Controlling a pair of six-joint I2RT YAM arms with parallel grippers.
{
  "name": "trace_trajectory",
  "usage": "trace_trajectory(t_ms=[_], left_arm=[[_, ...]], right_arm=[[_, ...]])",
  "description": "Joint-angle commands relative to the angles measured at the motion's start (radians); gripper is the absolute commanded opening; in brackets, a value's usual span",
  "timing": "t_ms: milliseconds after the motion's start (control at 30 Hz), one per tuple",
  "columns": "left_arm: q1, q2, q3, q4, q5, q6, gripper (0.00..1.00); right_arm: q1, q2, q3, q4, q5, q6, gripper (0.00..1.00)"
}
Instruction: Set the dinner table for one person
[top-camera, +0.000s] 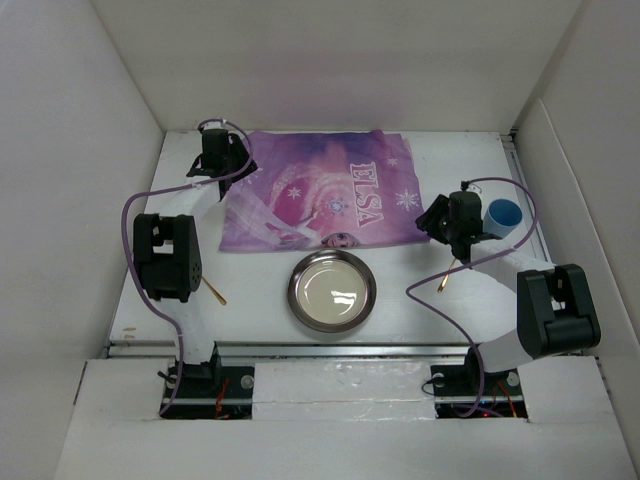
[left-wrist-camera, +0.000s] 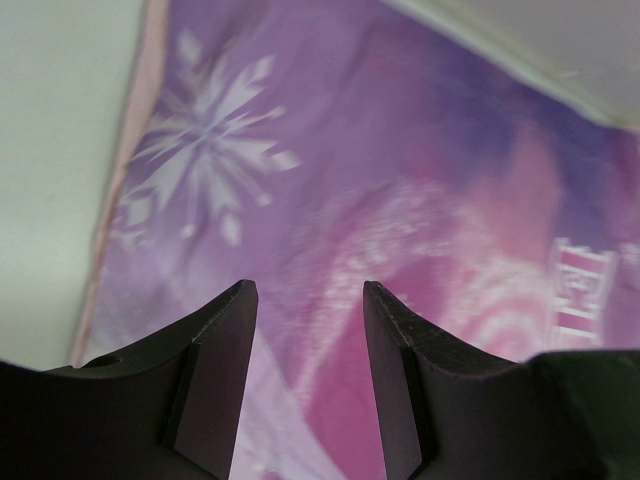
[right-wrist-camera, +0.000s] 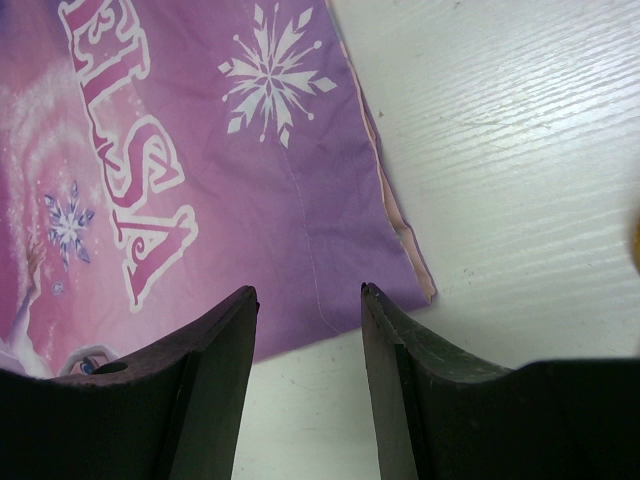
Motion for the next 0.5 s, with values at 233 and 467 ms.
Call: trace_trajectory(t_ms=[233,467], left_arm=[[-0.052,-0.160,0.018,0.180,0.101,-0.088,0.43],[-0.112,-0.169,-0.142,0.384,0.131,-0.274,0.42]], right_arm=[[-0.030,0.029,0.071,-0.196,0.002,-0.018,0.52],[-0.086,0.213,0.292,-0.395,-0.096,-0.063,0.30]])
